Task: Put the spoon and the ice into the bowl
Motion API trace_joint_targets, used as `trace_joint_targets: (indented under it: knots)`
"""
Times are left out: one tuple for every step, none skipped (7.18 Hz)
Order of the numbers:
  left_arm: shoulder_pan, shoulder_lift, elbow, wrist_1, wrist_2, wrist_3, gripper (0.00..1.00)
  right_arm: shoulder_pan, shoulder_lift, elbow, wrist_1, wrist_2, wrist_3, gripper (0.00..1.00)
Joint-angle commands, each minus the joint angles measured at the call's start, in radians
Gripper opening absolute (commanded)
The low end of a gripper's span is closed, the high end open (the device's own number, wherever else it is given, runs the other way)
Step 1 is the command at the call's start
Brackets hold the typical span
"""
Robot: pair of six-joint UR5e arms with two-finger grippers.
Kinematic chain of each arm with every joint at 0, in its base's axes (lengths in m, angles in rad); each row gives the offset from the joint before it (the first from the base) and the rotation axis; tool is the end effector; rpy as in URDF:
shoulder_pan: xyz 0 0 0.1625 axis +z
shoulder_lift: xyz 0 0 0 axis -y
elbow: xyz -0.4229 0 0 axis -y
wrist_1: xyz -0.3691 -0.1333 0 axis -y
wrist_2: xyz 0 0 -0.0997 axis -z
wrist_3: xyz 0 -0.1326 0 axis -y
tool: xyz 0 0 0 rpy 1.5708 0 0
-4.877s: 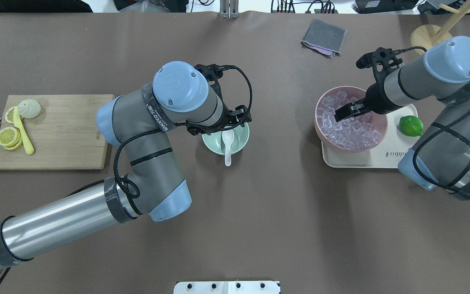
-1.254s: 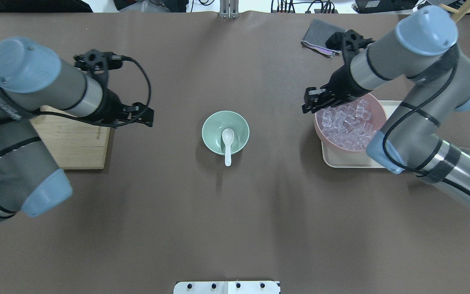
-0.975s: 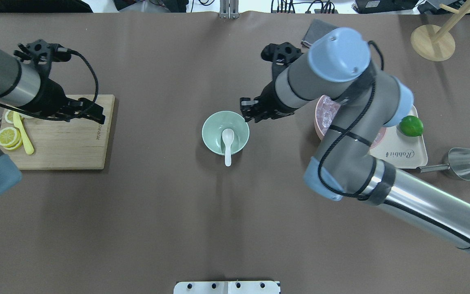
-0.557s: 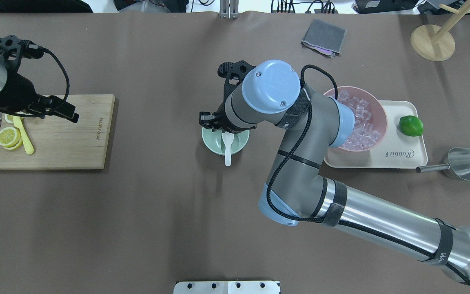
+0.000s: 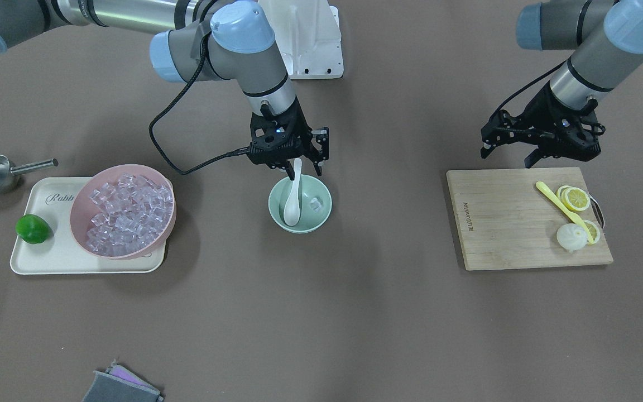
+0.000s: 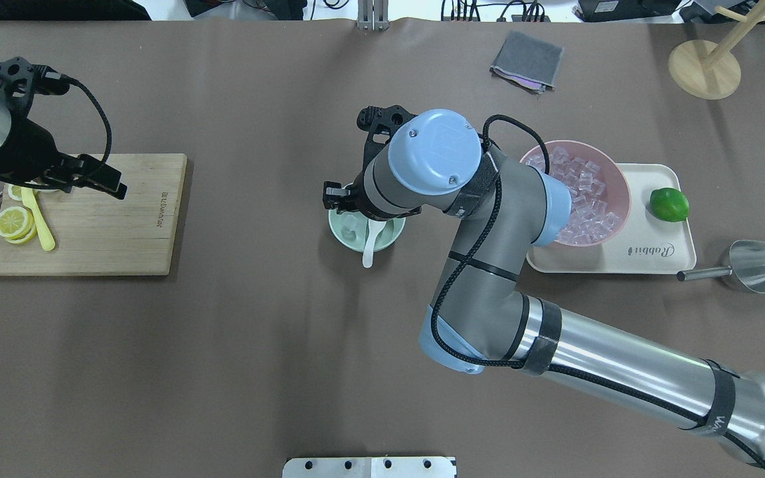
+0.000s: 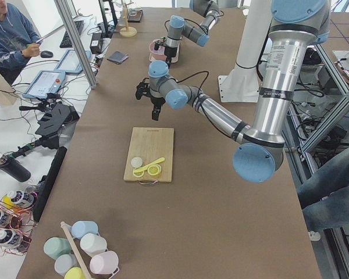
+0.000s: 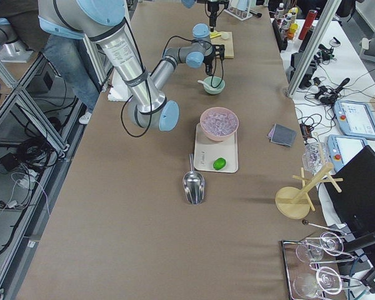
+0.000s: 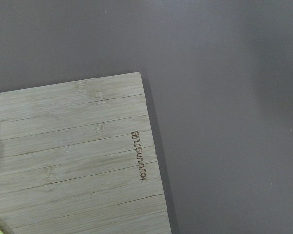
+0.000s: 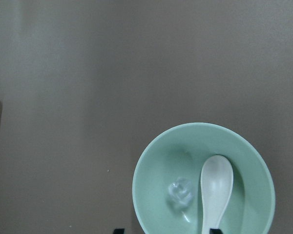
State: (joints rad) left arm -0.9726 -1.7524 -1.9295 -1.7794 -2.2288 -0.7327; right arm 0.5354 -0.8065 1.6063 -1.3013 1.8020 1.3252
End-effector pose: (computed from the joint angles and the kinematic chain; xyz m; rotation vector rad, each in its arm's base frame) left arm 0.2595 -0.4734 0.3975 0.1801 0.9362 0.1221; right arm -0.5590 -0.4512 0.1777 0.2122 -1.0638 0.1373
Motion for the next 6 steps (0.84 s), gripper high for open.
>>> trace_joint_targets:
  knots:
    - [0.000,0.004,0.012,-0.002,0.000,0.010,0.97,0.052,-0.058,0.058,-0.007,0.052,-0.050,1.00]
    - [-0.009,0.010,0.007,-0.002,0.000,0.012,0.97,0.113,-0.135,0.134,-0.009,0.115,-0.090,1.00]
    - [-0.032,0.063,-0.021,-0.020,-0.002,0.036,0.97,0.226,-0.249,0.215,-0.010,0.225,-0.206,1.00]
    - [-0.108,0.109,-0.007,-0.017,-0.002,0.194,0.97,0.352,-0.345,0.246,-0.010,0.343,-0.342,1.00]
    - [-0.203,0.147,0.021,-0.012,-0.017,0.370,0.97,0.468,-0.459,0.273,-0.010,0.440,-0.480,1.00]
    - [-0.298,0.216,0.026,-0.012,-0.079,0.501,0.97,0.608,-0.579,0.271,-0.010,0.559,-0.702,1.00]
